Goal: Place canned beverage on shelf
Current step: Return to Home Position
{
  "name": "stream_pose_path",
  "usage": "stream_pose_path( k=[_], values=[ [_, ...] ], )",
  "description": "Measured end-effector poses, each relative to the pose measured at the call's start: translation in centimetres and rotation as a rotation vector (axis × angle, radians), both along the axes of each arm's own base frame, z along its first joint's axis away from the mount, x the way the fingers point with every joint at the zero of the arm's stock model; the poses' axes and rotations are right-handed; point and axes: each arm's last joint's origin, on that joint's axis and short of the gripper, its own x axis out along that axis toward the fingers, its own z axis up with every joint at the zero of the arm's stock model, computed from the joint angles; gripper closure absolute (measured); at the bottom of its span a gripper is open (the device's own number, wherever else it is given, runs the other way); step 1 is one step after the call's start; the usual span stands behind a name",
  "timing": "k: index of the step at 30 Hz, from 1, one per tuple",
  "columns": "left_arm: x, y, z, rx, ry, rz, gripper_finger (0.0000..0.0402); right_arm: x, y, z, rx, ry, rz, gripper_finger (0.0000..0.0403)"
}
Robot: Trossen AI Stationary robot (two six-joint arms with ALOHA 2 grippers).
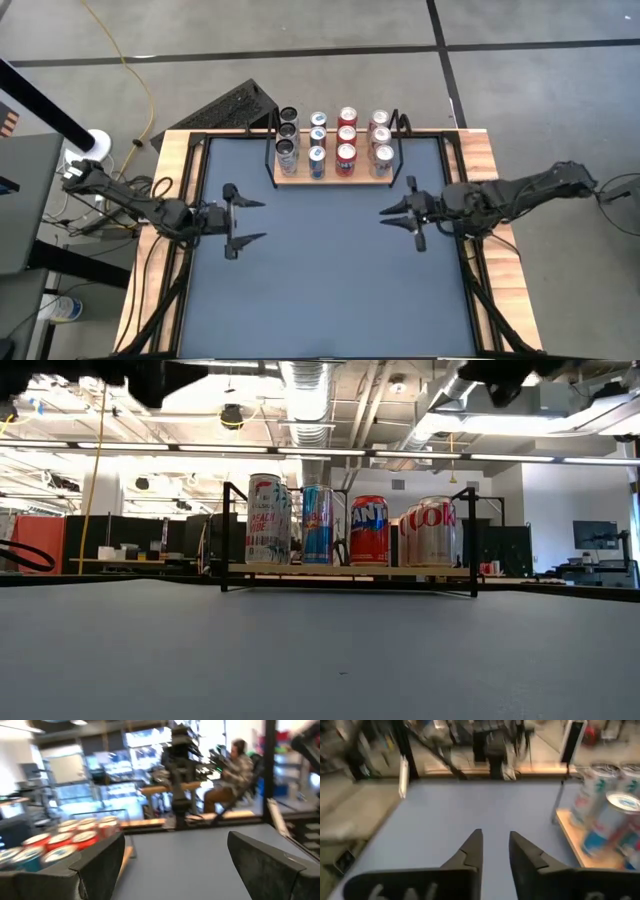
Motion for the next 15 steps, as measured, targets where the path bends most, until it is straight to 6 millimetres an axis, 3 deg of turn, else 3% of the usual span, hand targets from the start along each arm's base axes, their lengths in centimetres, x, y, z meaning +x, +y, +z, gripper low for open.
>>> stream_pose_path(
  k=[7, 15],
  values=[
    [-2.4, 1.4, -4.1, -0.061, -0.042, 0.06, 0.006, -1.0, -0.5, -4.5, 0.043, -0.181, 0.064, 0.0395],
    [-3.1, 1.9, -6.7, -0.142, 0.071, 0.072, 0.006, -2.8, -0.9, -9.3, 0.059, -0.279, 0.06, 0.04]
  ],
)
